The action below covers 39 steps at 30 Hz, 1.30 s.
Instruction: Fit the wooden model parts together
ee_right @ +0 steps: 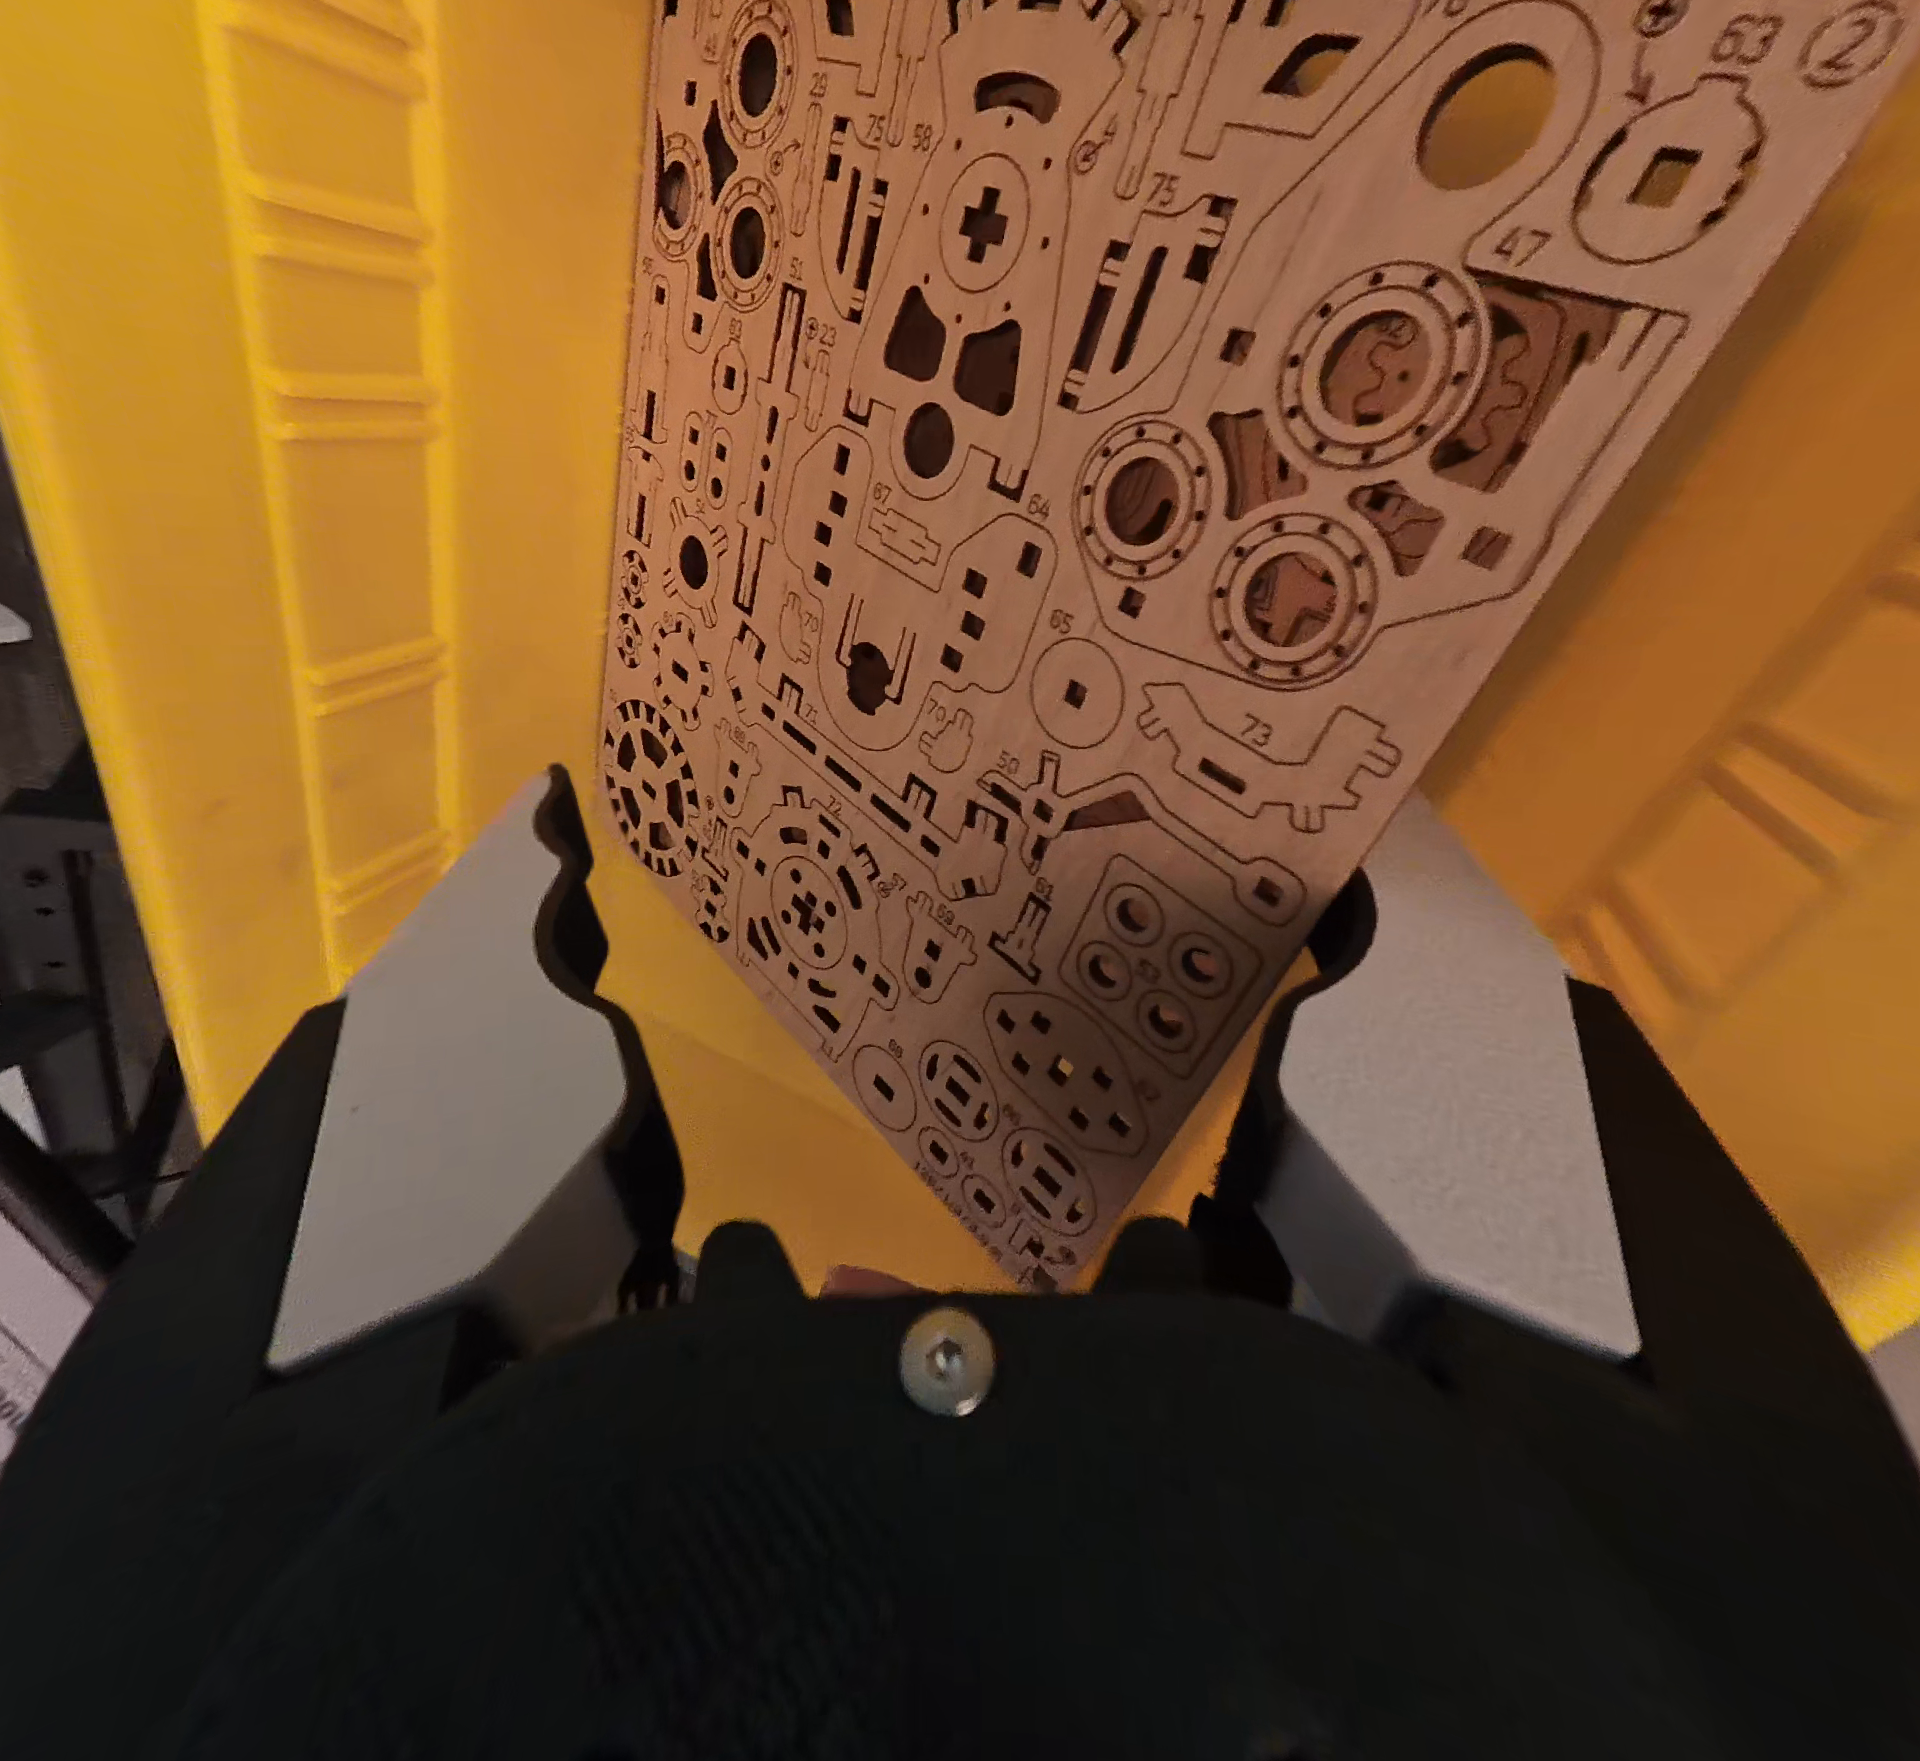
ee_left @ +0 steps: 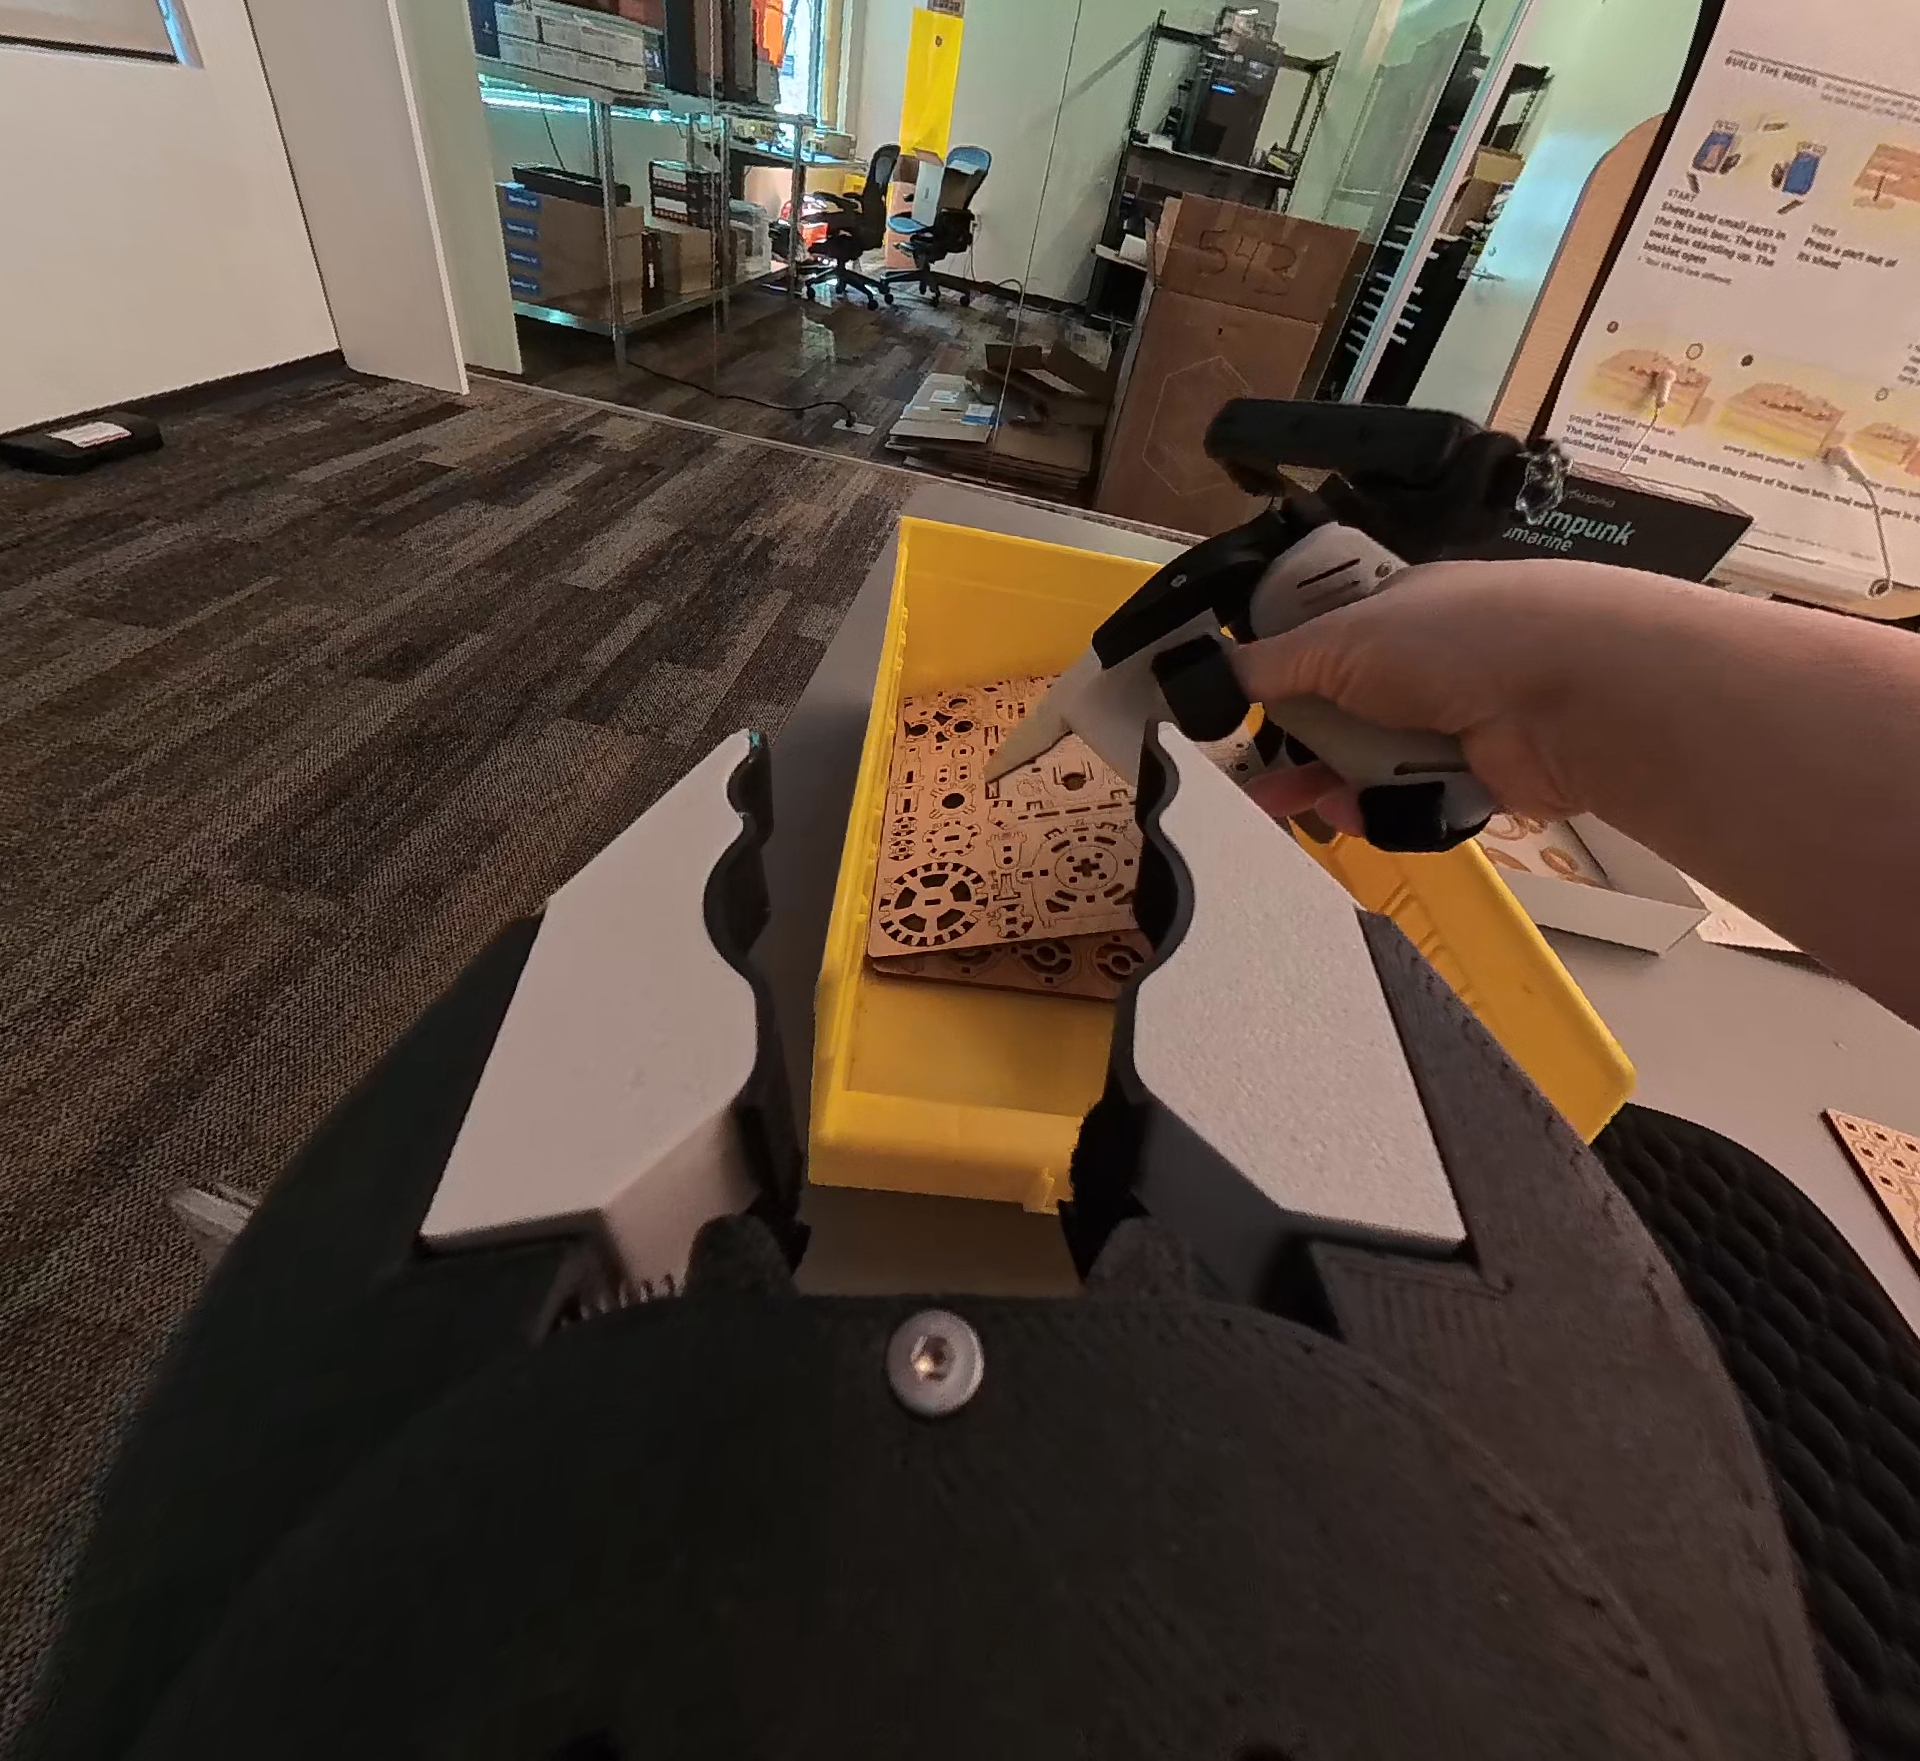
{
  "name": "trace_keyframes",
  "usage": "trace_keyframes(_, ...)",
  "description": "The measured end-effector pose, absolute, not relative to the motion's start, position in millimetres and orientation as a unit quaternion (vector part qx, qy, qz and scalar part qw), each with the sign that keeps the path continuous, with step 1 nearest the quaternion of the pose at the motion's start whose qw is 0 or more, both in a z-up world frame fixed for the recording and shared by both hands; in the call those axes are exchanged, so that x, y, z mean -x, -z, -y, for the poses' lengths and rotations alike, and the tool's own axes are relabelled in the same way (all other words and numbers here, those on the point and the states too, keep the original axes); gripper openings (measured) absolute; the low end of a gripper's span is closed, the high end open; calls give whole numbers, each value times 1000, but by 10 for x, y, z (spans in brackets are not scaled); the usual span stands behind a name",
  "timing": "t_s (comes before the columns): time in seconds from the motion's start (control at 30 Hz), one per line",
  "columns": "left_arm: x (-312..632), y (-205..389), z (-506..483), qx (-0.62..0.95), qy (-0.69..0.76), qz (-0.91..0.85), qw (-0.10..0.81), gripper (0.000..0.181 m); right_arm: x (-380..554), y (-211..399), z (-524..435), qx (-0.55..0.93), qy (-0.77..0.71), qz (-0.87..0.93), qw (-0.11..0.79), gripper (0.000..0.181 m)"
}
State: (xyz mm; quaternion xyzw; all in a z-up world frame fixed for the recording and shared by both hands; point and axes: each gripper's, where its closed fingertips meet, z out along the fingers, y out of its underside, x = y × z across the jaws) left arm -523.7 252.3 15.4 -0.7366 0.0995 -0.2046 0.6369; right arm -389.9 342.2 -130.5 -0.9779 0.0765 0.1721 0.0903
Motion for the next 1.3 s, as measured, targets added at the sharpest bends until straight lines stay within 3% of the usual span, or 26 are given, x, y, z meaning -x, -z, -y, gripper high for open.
trace_keyframes(0.27, 5241, -208, -2479, 729, 212, -99, 643, 67, 3939, 1265, -3482, 967, -201, -117, 108, 153)
trace_keyframes(0.63, 5238, -300, -2386, 716, 224, -104, 653, 66, 3911, 1146, -3411, 978, -166, -82, 94, 153)
trace_keyframes(0.83, 5224, -338, -2347, 710, 230, -108, 656, 66, 3970, 676, -3428, 970, -200, -50, 131, 153)
trace_keyframes(1.07, 5214, -374, -2326, 701, 243, -111, 661, 65, 3815, -407, -3096, 920, -216, 121, 303, 151)
trace_keyframes(1.3, 5004, -477, -2256, 675, 274, -144, 669, 62, 2681, -1514, -2228, 711, -92, 239, 655, 134)
